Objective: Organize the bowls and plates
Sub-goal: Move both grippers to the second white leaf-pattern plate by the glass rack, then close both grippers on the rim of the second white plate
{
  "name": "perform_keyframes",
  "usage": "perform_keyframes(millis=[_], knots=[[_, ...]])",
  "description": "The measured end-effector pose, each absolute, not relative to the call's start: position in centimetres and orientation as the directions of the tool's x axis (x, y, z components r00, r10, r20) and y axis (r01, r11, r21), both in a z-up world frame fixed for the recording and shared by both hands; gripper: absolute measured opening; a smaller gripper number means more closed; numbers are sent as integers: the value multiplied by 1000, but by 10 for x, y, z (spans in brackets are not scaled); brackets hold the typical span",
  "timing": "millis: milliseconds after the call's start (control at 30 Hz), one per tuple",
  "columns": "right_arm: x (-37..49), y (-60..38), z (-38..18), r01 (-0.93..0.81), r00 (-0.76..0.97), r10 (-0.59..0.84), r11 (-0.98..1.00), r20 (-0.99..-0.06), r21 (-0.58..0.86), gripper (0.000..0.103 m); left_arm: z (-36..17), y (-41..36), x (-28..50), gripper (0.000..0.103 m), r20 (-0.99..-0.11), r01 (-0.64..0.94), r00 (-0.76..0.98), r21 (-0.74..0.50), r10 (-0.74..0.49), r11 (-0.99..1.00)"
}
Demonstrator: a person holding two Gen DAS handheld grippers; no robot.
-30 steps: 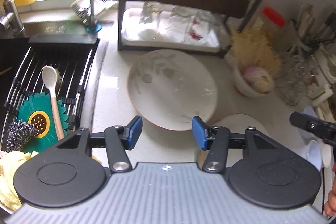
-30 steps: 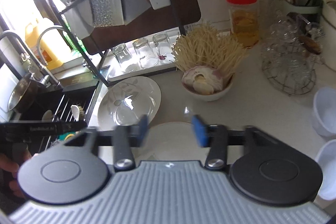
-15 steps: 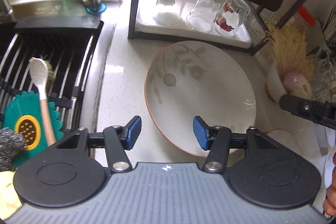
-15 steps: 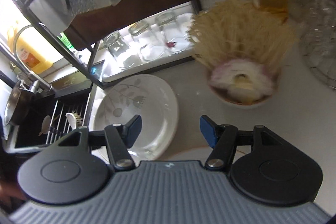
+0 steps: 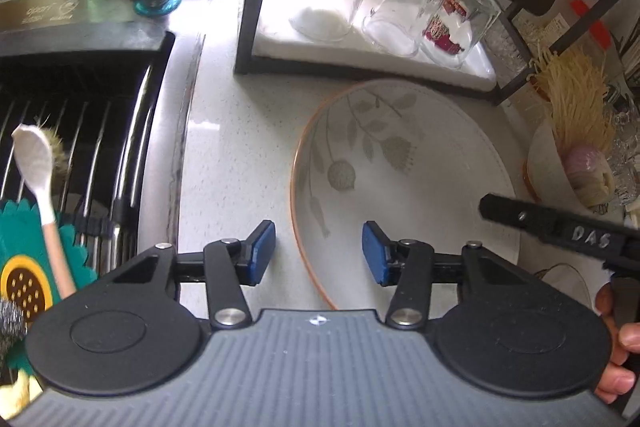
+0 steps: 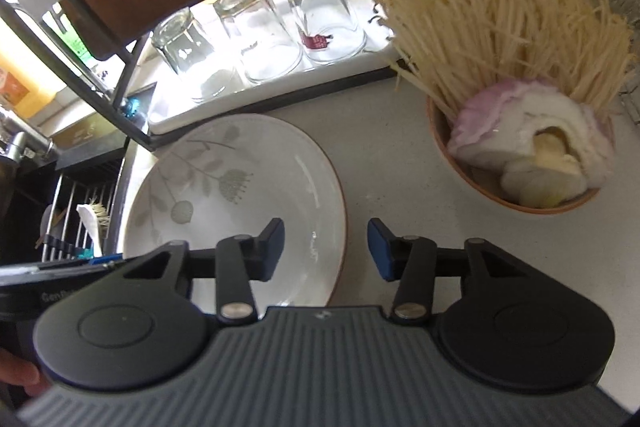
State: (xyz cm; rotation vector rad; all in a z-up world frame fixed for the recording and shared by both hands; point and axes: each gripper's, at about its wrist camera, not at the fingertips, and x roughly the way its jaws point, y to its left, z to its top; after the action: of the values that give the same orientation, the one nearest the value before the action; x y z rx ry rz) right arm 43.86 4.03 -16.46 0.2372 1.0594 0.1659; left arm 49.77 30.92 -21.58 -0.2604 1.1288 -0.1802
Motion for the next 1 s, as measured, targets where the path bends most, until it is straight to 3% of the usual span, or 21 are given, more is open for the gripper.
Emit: perform_keyframes(millis=[233,567,733,1000], knots=[[446,48,-175,-25,454,233,968,-860,249,29,-218,314,518,41,-854,21,409,-344,-321,939],[450,45,-175,-40,431,257,963,-865,266,24,-224,322,522,20,-862,1,381,-361,-334,933],[449,41,-169,-55,427,250,966,-869,251,18,-217,324,513,15,-860,-19,386,-370,-334,929],[435,31,-157,-79,440,281,958,-853,276,17,-200,323,497,12,-846,-27,400,-396,-353,918]])
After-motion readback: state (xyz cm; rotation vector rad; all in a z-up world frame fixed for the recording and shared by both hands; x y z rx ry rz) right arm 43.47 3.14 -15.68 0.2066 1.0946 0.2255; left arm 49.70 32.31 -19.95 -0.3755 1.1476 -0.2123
